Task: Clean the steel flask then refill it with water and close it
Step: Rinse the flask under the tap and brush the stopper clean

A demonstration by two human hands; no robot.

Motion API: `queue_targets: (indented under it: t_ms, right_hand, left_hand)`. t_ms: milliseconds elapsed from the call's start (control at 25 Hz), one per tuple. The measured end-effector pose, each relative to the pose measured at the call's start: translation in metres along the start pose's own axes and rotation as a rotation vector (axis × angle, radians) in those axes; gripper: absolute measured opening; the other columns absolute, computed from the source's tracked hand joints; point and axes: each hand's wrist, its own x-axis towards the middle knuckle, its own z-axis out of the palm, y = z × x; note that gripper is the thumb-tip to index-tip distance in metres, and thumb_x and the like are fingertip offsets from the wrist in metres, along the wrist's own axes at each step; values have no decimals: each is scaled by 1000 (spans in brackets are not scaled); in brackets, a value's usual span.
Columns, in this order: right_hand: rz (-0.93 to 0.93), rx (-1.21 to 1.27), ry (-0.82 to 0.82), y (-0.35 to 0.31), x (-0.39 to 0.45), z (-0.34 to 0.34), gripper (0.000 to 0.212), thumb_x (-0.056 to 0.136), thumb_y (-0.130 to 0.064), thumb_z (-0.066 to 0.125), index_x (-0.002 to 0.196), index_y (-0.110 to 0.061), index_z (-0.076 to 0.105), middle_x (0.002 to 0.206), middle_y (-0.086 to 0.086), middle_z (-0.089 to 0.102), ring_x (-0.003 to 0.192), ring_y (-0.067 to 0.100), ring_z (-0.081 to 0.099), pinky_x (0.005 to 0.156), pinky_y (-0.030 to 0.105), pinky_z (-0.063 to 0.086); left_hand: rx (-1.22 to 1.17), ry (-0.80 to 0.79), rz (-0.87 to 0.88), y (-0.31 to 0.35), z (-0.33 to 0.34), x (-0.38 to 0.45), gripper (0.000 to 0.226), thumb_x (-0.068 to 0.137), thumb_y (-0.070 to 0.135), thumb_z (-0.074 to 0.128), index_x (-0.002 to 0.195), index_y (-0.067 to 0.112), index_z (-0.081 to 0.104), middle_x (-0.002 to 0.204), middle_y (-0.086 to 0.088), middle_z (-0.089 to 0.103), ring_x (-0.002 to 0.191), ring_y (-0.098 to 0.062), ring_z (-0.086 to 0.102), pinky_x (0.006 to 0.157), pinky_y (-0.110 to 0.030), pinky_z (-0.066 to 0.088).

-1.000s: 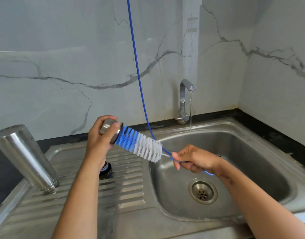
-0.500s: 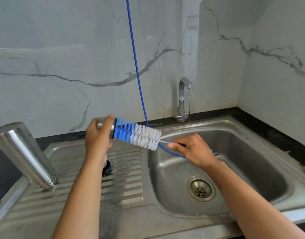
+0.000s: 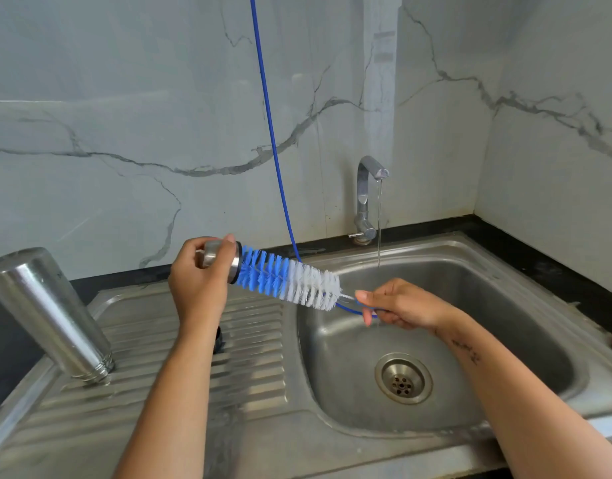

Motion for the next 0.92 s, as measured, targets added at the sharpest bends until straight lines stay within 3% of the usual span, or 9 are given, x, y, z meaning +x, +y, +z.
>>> queue_targets:
  t_ms: [160,280,360,480,600,720,800,880,920]
  right_hand:
    - [-69,-149,217,6,-3,-11,47,97,-53,60,77,-14,78,51,1,43,48,12,37,54,20,37]
    - [-117,-21,278,5,3,-1,37,101,-39,60,87,-8,74,57,-1,57,51,13,45,53,24,38]
    - [-165,68,282,3,9,18,29,103,-27,61,94,0,66,60,-6,54,53,13,40,50,22,33]
    - [-212,19,281,-6,17,53,22,105,-26,57,102,-10,72,58,-13,44,54,7,33,51,18,29]
    - [-219,59,245,-12,20,72,23,107,-26,52,106,-17,73,57,-14,39,52,4,30,50,14,28]
    - [-314,-100,331,-16,17,80,29,107,-28,52,99,-8,70,58,-10,35,55,6,28,54,22,29]
    - [-374,-208,390,-27,15,86,29,106,-28,53,87,-14,70,56,-10,32,55,8,27,53,24,28]
    - [-387,-238,385,-34,12,87,29,105,-26,54,79,-30,67,54,-11,31,54,9,26,52,21,28]
    - [-387,-273,344,-35,12,86,30,105,-26,55,78,-26,68,56,-10,31,55,9,26,52,22,28]
  left_hand:
    - [-84,128,-95,-12,-10,14,44,83,43,82,110,17,58,98,2,70,74,-22,73,65,-32,60]
    - [-409,-59,-307,-20,-3,21,45,85,20,83,115,3,55,113,-12,64,101,-25,70,73,-33,63]
    - [-439,-172,-472,-19,8,14,34,89,18,78,116,8,61,113,-6,65,109,-21,65,78,-35,59]
    - [-390,-250,-589,-14,15,3,20,90,24,76,106,19,65,100,1,71,95,-15,64,82,-32,48]
    - [-666,-281,-679,-10,15,0,10,88,10,74,96,13,68,91,-6,74,93,-20,68,91,-36,55]
    - [-780,-329,-692,-8,22,-10,7,92,11,69,99,12,69,100,-9,78,103,-24,71,94,-40,57]
    - [-762,-393,-644,-8,33,-20,12,94,20,68,105,14,70,111,-10,77,106,-24,73,93,-39,58]
    - [-812,-306,-619,-8,38,-17,17,94,22,69,108,12,70,113,-12,76,98,-22,75,85,-36,62]
    - [-861,-206,-609,-12,34,-7,17,94,21,69,108,11,69,113,-13,75,95,-21,75,83,-35,62]
